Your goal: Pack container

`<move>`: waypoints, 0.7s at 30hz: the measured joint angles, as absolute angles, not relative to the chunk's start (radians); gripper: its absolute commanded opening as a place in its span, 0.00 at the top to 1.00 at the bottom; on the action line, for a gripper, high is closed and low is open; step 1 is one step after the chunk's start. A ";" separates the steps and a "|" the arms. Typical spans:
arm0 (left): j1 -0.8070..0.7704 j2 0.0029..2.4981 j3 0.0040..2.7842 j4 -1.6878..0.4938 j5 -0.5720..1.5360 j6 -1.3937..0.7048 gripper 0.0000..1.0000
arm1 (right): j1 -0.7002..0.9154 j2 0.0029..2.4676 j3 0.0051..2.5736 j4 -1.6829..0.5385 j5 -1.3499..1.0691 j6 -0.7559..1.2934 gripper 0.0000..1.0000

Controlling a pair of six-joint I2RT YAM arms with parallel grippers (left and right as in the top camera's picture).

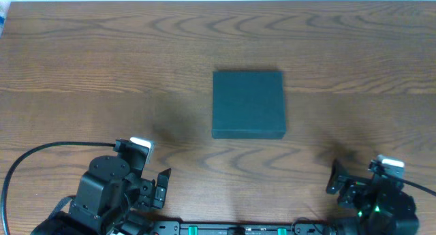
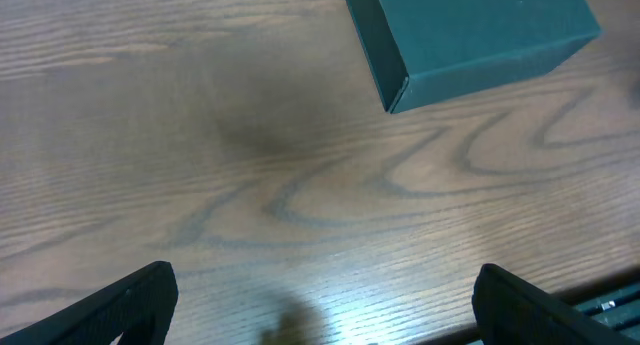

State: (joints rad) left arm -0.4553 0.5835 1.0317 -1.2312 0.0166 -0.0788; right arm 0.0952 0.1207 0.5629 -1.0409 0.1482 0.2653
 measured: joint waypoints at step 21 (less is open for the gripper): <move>-0.455 0.583 1.032 -1.231 0.017 -0.079 0.05 | 0.036 0.028 0.356 -1.054 0.051 0.078 0.01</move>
